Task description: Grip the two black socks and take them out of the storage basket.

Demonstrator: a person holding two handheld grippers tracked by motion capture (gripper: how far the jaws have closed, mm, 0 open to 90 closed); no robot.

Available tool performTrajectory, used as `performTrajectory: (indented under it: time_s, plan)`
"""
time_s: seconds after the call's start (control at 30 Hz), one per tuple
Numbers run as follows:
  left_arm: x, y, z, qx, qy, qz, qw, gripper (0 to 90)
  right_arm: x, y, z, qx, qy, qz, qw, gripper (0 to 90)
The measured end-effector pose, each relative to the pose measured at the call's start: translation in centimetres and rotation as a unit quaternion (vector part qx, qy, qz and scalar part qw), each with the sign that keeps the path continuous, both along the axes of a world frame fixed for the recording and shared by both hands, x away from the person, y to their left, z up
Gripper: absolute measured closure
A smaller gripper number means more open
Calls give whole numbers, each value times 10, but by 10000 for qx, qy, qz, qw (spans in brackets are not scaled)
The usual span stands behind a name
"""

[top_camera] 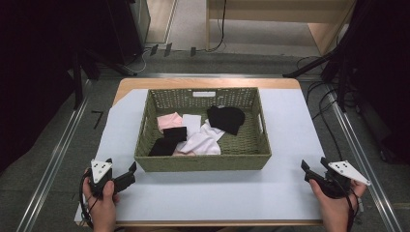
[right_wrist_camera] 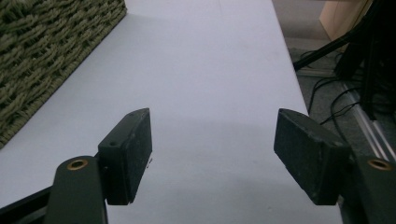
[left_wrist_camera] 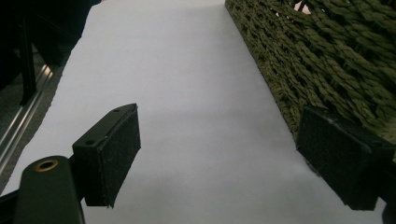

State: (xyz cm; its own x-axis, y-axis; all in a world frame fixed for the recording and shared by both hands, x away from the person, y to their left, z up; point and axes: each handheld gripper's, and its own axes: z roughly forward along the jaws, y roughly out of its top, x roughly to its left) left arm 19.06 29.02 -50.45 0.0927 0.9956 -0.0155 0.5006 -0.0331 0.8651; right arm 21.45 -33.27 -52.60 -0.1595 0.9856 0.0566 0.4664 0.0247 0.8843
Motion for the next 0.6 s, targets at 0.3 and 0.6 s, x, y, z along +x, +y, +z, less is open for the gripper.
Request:
performTrajectory:
  time_s: [0.3, 0.6]
  plan:
    - [0, -1, 0, 54, 4, -18, 10000, 149, 3, 14, 22, 298, -101, -32, 9995, 296]
    - [1, 0, 0, 7, 49, -38, 10000, 149, 13, 30, 52, 332, -285, 3, 9990, 313]
